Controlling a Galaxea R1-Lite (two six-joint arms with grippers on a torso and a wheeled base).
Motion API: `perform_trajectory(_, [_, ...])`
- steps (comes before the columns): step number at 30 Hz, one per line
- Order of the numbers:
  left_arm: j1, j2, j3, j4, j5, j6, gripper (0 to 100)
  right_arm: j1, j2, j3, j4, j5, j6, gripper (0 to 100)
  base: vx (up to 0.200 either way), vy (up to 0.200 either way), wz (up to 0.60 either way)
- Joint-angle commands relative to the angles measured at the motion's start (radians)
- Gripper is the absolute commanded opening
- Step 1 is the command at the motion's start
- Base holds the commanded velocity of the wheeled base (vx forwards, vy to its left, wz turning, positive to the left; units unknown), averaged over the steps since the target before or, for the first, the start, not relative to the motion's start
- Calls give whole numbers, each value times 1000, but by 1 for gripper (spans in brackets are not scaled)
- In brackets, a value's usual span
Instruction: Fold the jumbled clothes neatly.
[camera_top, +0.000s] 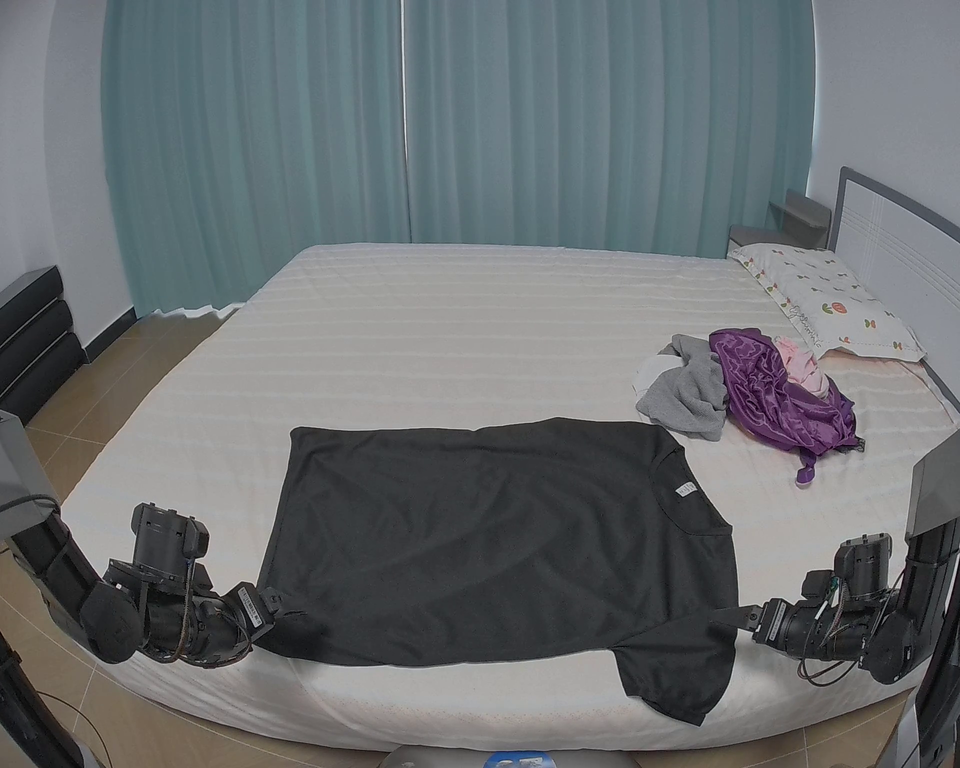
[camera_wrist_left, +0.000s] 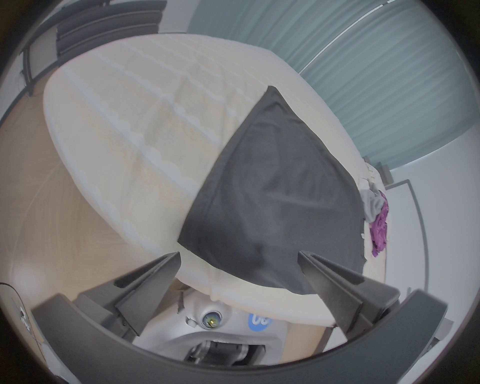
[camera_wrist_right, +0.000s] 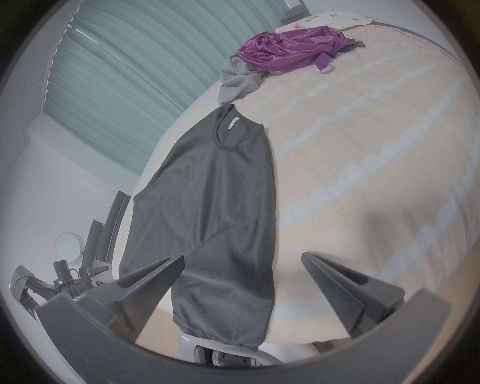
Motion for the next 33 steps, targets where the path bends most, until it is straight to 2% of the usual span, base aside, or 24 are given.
perform_trajectory(1, [47, -3, 3, 1, -57, 3, 100, -3, -22, 18, -13, 1, 16, 100, 0, 0, 0])
perform_trajectory(9, [61, 29, -14, -13, -72, 3, 100, -2, -20, 18, -15, 3, 17, 100, 0, 0, 0])
perform_trajectory(16, [84, 83, 0, -133, -74, 14, 100, 1, -20, 18, -15, 3, 17, 100, 0, 0, 0])
perform_trajectory(19, [99, 87, 0, -140, -80, 33, 100, 0, -20, 18, -15, 3, 19, 100, 0, 0, 0])
perform_trajectory(25, [174, 95, 1, -142, -189, 146, 100, 3, -19, 18, -15, 3, 19, 100, 0, 0, 0])
perform_trajectory(29, [193, 109, 1, -145, -220, 187, 100, 4, -19, 18, -13, 3, 19, 100, 0, 0, 0])
perform_trajectory(30, [199, 121, 1, -145, -244, 229, 100, 7, -17, 18, -13, 4, 19, 100, 0, 0, 0])
perform_trajectory(33, [199, 135, 4, -145, -258, 272, 100, 9, -17, 18, -13, 4, 19, 100, 0, 0, 0])
